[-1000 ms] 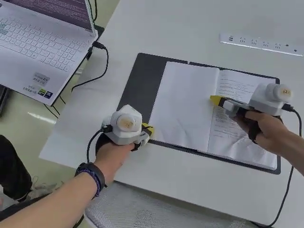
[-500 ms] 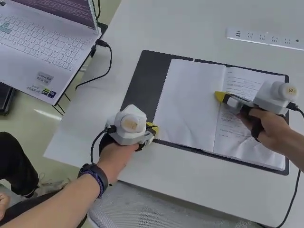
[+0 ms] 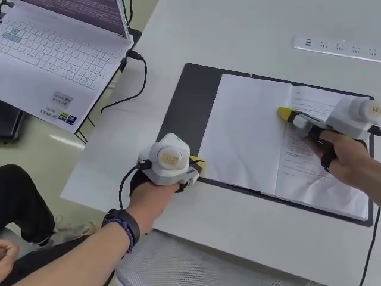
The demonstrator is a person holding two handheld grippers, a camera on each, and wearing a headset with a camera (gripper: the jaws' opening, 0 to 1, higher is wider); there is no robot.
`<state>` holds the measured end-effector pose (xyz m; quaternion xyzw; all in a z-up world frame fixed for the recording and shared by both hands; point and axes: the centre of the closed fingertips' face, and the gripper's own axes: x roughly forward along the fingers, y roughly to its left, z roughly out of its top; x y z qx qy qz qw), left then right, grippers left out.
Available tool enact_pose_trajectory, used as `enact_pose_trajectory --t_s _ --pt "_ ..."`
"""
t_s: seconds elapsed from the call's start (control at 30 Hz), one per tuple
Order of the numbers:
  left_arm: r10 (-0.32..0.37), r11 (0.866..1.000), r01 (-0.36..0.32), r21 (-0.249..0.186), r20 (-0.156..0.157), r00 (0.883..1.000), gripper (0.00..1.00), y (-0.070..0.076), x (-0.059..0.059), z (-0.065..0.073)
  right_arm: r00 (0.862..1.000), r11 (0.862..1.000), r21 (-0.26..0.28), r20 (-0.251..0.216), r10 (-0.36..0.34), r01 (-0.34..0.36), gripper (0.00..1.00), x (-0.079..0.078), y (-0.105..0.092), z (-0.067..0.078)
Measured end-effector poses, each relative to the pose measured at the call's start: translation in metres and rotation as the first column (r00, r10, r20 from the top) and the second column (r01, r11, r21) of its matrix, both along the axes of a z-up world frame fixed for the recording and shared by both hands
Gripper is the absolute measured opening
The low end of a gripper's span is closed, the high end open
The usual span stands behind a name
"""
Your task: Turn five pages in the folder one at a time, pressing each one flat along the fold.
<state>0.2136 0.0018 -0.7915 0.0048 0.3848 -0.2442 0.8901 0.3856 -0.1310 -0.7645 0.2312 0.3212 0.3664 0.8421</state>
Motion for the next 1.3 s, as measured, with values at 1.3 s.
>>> enact_pose_trajectory --t_s 1.3 --pt "0.005 1.000 -0.005 0.016 -0.009 1.000 0.00 0.001 -0.001 0.000 0.968 0.967 0.063 0.013 -0.250 0.249 0.00 0.063 -0.010 -0.001"
